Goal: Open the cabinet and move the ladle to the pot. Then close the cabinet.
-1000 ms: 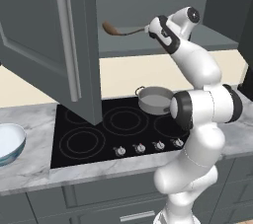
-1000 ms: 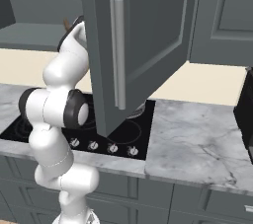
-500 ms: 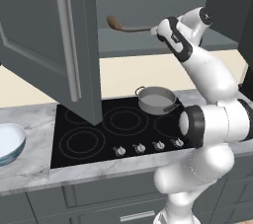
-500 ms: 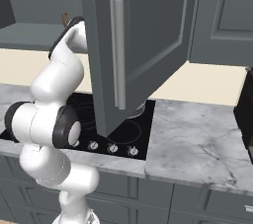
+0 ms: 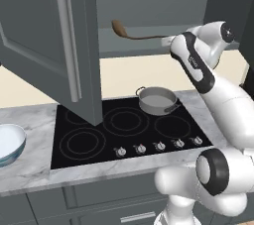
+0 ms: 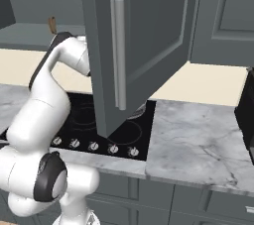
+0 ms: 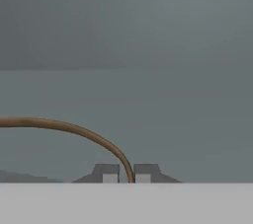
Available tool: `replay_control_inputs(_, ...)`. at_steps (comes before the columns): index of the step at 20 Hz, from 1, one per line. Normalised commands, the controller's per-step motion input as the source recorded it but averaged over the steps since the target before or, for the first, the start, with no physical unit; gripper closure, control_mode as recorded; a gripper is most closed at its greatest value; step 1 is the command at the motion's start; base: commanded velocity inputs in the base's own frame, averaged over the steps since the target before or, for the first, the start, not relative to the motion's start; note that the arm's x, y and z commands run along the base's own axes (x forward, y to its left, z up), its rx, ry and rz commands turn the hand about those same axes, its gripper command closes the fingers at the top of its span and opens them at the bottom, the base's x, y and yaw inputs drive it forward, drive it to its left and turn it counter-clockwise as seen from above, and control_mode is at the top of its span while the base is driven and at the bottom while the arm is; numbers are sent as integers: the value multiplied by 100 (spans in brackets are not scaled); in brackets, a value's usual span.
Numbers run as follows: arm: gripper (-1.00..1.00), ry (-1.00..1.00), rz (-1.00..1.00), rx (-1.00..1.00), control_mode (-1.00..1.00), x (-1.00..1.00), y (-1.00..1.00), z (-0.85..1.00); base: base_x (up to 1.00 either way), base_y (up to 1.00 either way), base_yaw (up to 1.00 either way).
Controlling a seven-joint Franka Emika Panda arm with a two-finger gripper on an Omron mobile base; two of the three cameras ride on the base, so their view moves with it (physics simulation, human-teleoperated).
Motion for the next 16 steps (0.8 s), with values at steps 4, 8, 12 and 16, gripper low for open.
replay_control_inputs(4,100,0,-2,-5,-100,-100,0,24,0,0,0)
replay_control_inputs(8,100,0,-4,-6,-100,-100,0,31,0,0,0)
replay_control_inputs(12,100,0,-6,-9,-100,-100,0,29,0,0,0)
replay_control_inputs(16,100,0,-8,-12,-100,-100,1,20,0,0,0)
